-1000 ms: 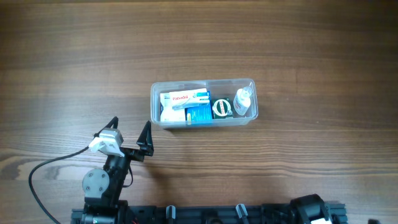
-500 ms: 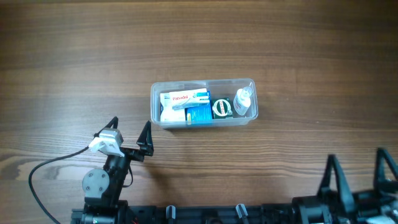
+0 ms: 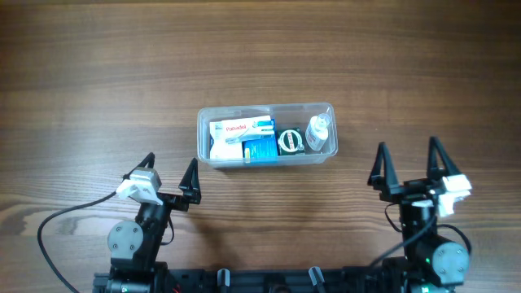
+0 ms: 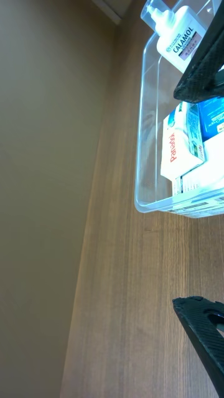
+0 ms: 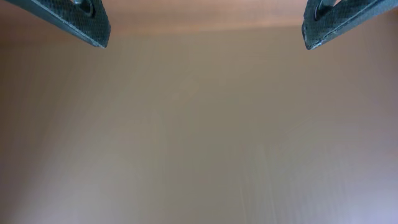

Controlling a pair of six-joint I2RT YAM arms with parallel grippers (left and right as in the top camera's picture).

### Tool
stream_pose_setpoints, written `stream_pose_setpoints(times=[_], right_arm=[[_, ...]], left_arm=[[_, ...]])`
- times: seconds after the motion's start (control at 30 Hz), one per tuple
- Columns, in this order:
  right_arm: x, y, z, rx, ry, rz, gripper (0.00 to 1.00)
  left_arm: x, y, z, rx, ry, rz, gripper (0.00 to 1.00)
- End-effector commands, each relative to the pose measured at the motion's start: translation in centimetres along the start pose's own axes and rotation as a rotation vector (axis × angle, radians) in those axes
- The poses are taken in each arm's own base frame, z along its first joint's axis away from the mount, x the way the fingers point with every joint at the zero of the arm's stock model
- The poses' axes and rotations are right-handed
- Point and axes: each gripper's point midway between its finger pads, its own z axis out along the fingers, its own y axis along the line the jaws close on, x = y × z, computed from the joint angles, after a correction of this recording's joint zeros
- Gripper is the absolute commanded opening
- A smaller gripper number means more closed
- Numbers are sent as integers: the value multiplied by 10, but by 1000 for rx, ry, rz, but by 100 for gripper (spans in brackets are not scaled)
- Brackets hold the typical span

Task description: Pack container

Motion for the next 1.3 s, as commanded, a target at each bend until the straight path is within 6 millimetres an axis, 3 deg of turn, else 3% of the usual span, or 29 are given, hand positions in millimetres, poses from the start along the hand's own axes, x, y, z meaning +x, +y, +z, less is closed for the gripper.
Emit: stream_pose_setpoints(times=[0.0,0.53,1.27], right_arm=[[19,-2,-2,-7,21,17,100],[92,-14,-13,44,304,58,100],[93,-14,-13,45,307,57,100]], left_arm=[[1,3,0,-14,-2,1,100],[1,3,0,-14,-2,0,100],[1,3,0,-14,-2,0,100]])
